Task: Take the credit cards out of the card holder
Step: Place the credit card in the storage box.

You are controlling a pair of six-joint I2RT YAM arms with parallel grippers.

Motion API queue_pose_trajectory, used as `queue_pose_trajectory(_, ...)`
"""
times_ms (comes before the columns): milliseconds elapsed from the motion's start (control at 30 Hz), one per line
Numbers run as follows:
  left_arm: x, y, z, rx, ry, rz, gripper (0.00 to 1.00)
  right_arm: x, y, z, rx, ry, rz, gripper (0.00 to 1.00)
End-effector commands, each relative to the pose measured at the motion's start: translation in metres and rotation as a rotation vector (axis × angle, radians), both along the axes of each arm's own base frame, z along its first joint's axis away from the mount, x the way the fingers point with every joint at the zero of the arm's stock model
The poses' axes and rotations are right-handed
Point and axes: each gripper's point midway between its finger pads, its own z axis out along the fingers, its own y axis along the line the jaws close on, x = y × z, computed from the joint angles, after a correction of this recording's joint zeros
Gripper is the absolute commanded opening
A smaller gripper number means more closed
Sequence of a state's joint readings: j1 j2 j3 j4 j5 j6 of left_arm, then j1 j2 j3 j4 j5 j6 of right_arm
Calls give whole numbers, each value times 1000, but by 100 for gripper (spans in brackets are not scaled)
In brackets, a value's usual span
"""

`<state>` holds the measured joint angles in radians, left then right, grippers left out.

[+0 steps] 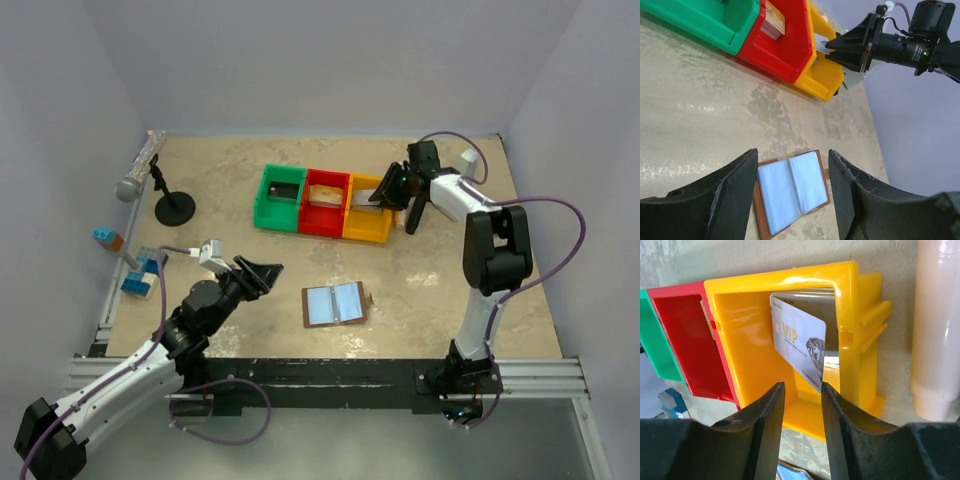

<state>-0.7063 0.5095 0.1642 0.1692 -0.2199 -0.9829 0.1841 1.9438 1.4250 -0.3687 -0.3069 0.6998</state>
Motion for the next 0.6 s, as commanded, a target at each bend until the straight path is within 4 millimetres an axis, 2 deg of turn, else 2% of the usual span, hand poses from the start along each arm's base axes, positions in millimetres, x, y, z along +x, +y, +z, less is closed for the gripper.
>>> queue_pose_trajectory(0, 3, -2, 19, -22, -50, -5, 63, 6, -10, 28, -38, -66, -12, 41)
queue_pose_trajectory(467, 3, -3, 17, -26, -38, -8, 63, 2, -18, 54, -91, -135, -6, 46)
queue_pose_trajectory(567, 3, -4, 16, -28, -33, -9, 63, -2, -8, 63, -139, -176, 52, 42)
